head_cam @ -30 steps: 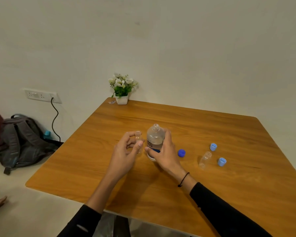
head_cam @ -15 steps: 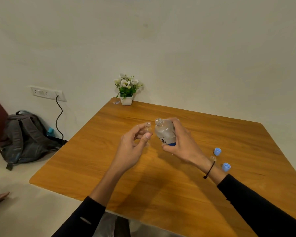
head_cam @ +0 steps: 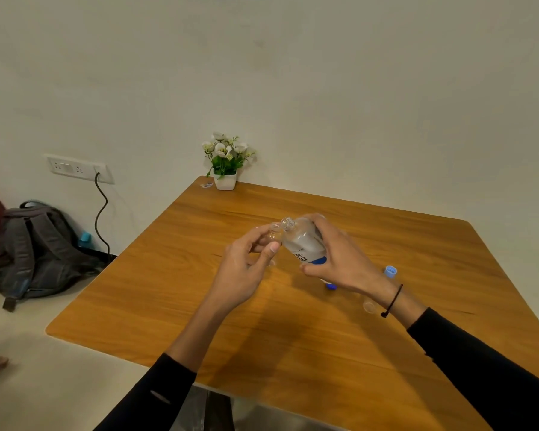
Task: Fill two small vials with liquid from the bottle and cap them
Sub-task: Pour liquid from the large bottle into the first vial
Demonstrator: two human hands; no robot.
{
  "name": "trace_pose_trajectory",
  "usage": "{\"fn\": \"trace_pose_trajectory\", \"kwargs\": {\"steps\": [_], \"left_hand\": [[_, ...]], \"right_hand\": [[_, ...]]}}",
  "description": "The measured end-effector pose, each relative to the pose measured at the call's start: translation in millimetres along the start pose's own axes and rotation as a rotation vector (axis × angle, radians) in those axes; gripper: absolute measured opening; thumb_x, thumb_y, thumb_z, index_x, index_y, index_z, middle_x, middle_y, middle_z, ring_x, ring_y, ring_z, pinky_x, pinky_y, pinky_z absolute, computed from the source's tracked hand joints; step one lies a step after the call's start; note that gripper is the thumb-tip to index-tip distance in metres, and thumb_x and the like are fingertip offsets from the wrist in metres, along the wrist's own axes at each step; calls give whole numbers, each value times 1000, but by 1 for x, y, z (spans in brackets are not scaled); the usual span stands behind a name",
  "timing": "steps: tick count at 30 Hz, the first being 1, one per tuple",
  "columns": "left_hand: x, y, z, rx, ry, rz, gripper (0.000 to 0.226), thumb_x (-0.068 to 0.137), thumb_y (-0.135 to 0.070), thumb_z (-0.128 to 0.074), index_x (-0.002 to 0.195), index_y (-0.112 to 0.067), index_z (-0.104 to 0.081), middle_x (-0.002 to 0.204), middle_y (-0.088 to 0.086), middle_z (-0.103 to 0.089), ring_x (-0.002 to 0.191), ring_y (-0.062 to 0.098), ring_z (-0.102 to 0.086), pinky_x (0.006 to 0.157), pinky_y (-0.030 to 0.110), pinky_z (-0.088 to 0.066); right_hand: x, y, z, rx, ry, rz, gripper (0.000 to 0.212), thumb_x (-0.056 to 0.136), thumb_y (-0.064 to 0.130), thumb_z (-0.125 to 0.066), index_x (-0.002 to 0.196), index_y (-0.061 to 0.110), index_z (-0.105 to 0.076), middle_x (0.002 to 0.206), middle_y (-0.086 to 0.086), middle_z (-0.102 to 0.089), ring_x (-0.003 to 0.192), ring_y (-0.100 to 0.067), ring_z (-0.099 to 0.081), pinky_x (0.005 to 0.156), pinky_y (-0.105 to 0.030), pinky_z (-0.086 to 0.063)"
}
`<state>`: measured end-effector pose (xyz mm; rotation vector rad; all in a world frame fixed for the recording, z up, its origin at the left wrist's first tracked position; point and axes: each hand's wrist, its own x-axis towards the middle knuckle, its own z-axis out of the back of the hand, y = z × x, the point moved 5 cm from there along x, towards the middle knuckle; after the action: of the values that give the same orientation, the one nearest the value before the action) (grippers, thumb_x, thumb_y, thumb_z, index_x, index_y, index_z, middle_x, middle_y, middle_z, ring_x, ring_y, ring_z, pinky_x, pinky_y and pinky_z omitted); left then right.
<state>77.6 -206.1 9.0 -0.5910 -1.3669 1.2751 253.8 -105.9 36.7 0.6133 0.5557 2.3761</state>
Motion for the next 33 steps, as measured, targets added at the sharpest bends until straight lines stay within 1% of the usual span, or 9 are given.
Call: {"fn": "trace_pose_trajectory", "kwargs": {"steps": [3, 7, 14, 17, 23, 28, 30, 33], "left_hand": [[0, 3, 1, 37, -5, 13, 36, 106, -26, -66, 141, -29, -65, 116, 2, -77, 105, 18, -73, 81, 44, -69], [0, 6, 1, 59, -12, 24, 39, 106, -26, -67, 144, -22, -66, 118, -1, -78, 109, 17, -73, 82, 50, -68], [-1, 7, -1, 61, -16, 20, 37, 105, -26, -67, 142, -28, -66, 117, -3, -77, 108, 14, -73, 82, 46, -69], [0, 7, -3, 59, -8, 24, 38, 105, -26, -67, 144, -25, -66, 118, -1, -77, 110, 15, -73, 84, 46, -68], [0, 7, -6, 63, -10, 24, 39, 106, -25, -66, 144, -22, -65, 119, 0, -77, 112, 17, -72, 83, 48, -68], [0, 8, -7, 71, -1, 24, 38, 106, -26, -66, 144, -25, -65, 118, -1, -77, 111, 16, -73, 84, 47, -68], [0, 8, -7, 83, 3, 23, 38, 106, -28, -66, 144, -28, -64, 118, -2, -77, 107, 15, -74, 83, 45, -68], [0, 8, -7, 81, 0, 24, 38, 107, -26, -65, 145, -27, -64, 118, 0, -77, 107, 17, -73, 84, 44, -68]], "right_hand": [[0, 0, 4, -49, 21, -2, 85, 75, 34, -88, 146, 33, -41, 131, 10, -58, 110, -16, -61, 87, -42, -60], [1, -1, 9, -81, 52, -6, 87, 74, 33, -88, 147, 31, -42, 128, 8, -60, 107, -17, -62, 86, -41, -60], [4, -3, 15, -158, 99, -27, 87, 72, 37, -86, 146, 37, -40, 124, 10, -60, 103, -18, -61, 80, -44, -60], [4, -4, 18, -176, 116, -30, 86, 72, 37, -86, 144, 36, -40, 123, 9, -60, 103, -18, -61, 81, -43, -60], [5, -3, 24, -222, 129, -27, 90, 73, 37, -87, 149, 34, -39, 127, 7, -59, 105, -18, -60, 80, -40, -60], [5, -2, 28, -249, 143, -32, 91, 74, 36, -87, 151, 33, -38, 132, 6, -58, 109, -19, -58, 84, -43, -59], [6, -1, 30, -258, 143, -24, 89, 73, 36, -86, 149, 32, -40, 129, 6, -59, 108, -20, -59, 82, -45, -59], [6, 0, 32, -272, 141, -21, 88, 73, 36, -86, 148, 34, -41, 128, 7, -59, 107, -19, -58, 80, -44, -59]]}}
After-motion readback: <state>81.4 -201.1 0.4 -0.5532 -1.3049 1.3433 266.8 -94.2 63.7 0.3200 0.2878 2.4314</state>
